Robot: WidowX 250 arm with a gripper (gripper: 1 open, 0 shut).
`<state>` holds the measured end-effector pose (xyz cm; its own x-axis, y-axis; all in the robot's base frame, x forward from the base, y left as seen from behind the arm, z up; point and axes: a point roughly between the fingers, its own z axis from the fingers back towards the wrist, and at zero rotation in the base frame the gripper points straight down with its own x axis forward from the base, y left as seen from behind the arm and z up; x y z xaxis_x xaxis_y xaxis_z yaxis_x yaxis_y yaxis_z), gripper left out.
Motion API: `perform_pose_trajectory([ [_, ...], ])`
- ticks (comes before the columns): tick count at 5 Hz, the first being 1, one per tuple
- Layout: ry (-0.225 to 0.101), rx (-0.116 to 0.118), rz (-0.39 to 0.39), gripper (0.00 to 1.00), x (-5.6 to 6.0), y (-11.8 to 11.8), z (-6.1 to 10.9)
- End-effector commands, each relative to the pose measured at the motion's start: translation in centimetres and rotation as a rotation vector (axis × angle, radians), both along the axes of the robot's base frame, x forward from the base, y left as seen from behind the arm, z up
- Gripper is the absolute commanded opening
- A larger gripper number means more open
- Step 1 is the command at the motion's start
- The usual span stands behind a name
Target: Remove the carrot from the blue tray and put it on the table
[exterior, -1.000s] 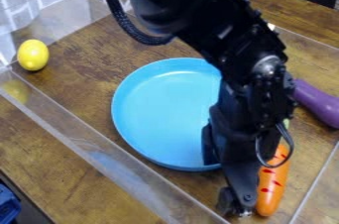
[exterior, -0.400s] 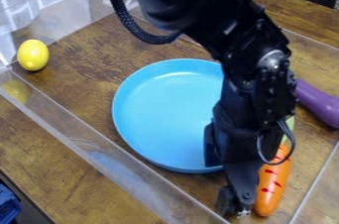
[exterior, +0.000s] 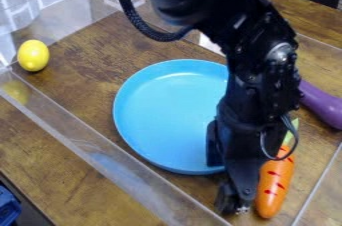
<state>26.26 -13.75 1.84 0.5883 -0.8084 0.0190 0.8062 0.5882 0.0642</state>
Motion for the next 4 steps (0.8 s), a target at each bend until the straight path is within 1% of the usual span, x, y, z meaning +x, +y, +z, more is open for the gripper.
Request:
perform_pose_trajectory([
  [1, 0.002, -0.006, -0.020, 1.00, 0.2, 0.6, 0.1],
  [2, 0.006, -0.012, -0.049, 1.00, 0.1, 0.7, 0.2],
  [3, 0.000, -0.016, -0.063, 0.00, 0.3, -0.2, 0.2],
  [4, -0.009, -0.023, -0.109, 0.00, -0.2, -0.4, 0.2],
])
